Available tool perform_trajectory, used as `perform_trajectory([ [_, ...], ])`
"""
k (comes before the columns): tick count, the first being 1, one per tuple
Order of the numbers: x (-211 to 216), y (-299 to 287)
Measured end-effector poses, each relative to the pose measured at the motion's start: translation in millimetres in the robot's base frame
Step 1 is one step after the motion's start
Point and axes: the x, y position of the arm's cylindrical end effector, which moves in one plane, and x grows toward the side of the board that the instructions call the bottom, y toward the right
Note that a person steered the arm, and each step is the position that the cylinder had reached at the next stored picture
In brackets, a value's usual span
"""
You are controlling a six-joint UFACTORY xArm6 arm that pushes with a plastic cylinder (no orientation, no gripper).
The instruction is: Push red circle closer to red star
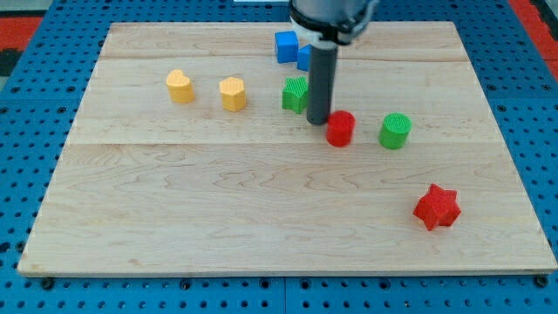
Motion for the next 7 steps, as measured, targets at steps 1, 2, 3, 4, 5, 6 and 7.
perform_trajectory([
  [1,25.6,18.6],
  [2,29.2,23.7],
  [3,22.8,-3.7],
  [4,7.9,5.8],
  [5,14.1,53.0],
  [6,45.7,81.9],
  [7,82.8,83.0],
])
